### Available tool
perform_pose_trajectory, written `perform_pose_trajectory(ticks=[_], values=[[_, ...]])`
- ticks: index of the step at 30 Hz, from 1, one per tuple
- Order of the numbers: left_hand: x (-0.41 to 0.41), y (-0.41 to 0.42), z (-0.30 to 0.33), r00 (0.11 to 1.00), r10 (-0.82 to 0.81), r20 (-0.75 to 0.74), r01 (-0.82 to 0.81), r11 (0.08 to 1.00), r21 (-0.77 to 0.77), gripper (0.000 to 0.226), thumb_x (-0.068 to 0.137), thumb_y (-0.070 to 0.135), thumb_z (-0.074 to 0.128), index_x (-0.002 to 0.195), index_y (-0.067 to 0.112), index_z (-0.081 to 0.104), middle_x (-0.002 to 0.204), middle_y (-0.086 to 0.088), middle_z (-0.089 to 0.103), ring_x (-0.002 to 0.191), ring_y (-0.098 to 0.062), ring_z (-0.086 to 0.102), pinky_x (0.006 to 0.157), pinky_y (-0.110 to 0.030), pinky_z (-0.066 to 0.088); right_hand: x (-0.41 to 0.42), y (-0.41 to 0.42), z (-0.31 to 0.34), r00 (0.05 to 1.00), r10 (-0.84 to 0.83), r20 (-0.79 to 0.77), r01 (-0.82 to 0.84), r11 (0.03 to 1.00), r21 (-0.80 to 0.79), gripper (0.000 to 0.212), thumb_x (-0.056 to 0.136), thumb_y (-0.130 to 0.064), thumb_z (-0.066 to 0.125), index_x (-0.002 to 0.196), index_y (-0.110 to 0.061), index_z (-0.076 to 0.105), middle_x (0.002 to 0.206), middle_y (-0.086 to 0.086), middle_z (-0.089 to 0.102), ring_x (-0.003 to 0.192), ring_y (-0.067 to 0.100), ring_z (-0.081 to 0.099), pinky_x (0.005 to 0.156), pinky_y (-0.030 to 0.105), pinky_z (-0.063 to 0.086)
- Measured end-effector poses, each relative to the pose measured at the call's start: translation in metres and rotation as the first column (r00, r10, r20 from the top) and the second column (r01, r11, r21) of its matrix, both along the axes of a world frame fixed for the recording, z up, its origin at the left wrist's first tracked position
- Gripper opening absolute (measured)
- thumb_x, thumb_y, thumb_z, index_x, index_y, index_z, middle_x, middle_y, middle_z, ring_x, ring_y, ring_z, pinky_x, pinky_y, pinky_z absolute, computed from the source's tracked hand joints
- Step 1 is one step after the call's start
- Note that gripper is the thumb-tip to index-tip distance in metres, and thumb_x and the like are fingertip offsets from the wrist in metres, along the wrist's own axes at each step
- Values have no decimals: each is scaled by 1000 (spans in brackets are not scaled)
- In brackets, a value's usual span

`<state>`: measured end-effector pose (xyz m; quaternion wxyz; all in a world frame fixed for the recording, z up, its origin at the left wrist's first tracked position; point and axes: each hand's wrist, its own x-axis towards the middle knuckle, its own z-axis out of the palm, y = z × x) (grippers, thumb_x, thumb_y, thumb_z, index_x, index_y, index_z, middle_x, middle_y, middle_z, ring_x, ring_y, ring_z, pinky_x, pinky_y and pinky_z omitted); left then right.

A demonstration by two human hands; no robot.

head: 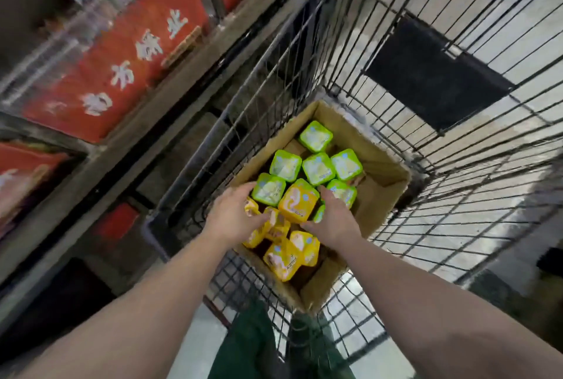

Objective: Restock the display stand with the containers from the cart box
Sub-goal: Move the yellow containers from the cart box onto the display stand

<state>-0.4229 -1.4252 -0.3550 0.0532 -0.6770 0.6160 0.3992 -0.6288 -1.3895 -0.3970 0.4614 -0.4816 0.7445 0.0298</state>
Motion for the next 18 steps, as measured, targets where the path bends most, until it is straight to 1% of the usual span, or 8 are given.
perform_pose_trajectory(ticks=[2, 4, 7, 9, 11, 12, 14, 18], values=[[4, -1, -25, 1000, 16, 12, -16, 1000, 14, 78, 73, 41, 76, 141, 27, 42, 132, -11, 53, 126, -26, 46, 101, -31, 37, 4, -6, -25, 1000, 26, -12, -26, 999, 32, 112, 71, -47, 80, 153, -27, 7, 143, 12, 41, 132, 31, 43, 99, 44, 44], [7, -1, -41, 999, 43, 5, -43, 999, 7, 81, 69, 44, 77, 141, 26, 43, 132, -9, 56, 125, -26, 48, 102, -33, 40, 9, -10, -45, 999, 40, -29, -38, 998, 44, 117, 68, -50, 80, 153, -30, 2, 142, 11, 42, 129, 32, 45, 95, 44, 46], [12, 4, -59, 999, 35, -8, -35, 999, 25, 78, 71, 36, 79, 140, 25, 45, 133, -7, 56, 126, -26, 47, 103, -32, 39, 15, -14, -59, 997, 73, -36, -70, 995, 74, 107, 69, -50, 79, 151, -28, 14, 139, 9, 46, 124, 31, 51, 88, 40, 46], [12, 6, -64, 1000, 26, -10, -25, 999, 25, 80, 67, 46, 76, 139, 25, 46, 131, -7, 57, 123, -27, 49, 101, -31, 39, 15, -15, -59, 998, 67, -17, -66, 997, 51, 98, 70, -46, 81, 147, -30, 22, 134, 9, 49, 118, 31, 54, 85, 40, 47], [9, 5, -62, 998, 47, -37, -47, 999, 5, 87, 60, 58, 69, 137, 23, 49, 127, -7, 59, 119, -25, 53, 99, -30, 40, 13, -14, -50, 996, 93, 14, -93, 996, -5, 96, 69, -39, 82, 146, -31, 25, 131, 9, 50, 117, 31, 55, 87, 41, 49], [7, 4, -59, 997, 62, -48, -62, 998, 3, 88, 60, 59, 70, 137, 22, 49, 128, -7, 58, 119, -24, 53, 99, -29, 39, 11, -14, -44, 991, 126, 39, -124, 991, -47, 97, 68, -38, 82, 146, -31, 26, 131, 9, 51, 118, 31, 54, 88, 42, 50], [3, 0, -50, 996, 33, -86, -34, 999, -6, 87, 64, 47, 80, 140, 23, 45, 130, -5, 56, 120, -22, 51, 100, -30, 40, 10, -16, -28, 974, 209, 87, -198, 973, -119, 96, 66, -38, 82, 145, -30, 28, 133, 6, 54, 119, 30, 54, 90, 43, 49], [2, -6, -32, 968, -40, -246, 72, 989, 126, 117, 52, 34, 91, 149, 28, 25, 141, 0, 44, 123, -18, 49, 102, -38, 44, 19, -22, 3, 931, 348, 111, -323, 927, -192, 97, 65, -43, 81, 146, -30, 29, 136, 3, 52, 125, 26, 50, 97, 40, 44]])
